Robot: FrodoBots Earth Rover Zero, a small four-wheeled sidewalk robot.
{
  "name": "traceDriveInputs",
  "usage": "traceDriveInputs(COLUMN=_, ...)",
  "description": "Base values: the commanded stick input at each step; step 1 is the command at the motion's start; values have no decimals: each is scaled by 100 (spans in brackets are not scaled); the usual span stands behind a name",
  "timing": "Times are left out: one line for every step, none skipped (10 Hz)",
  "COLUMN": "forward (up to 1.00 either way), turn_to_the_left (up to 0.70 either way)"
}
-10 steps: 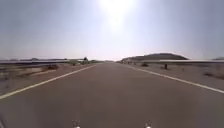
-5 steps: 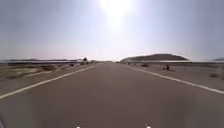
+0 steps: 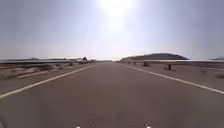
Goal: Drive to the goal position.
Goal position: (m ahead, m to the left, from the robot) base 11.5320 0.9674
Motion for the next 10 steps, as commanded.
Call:
traceDriveInputs(forward=70, turn_to_the_left=0)
traceDriveInputs(forward=70, turn_to_the_left=0)
traceDriveInputs(forward=70, turn_to_the_left=0)
traceDriveInputs(forward=70, turn_to_the_left=0)
traceDriveInputs(forward=70, turn_to_the_left=0)
traceDriveInputs(forward=70, turn_to_the_left=0)
traceDriveInputs(forward=70, turn_to_the_left=0)
traceDriveInputs(forward=70, turn_to_the_left=0)
traceDriveInputs(forward=70, turn_to_the_left=0)
traceDriveInputs(forward=70, turn_to_the_left=0)
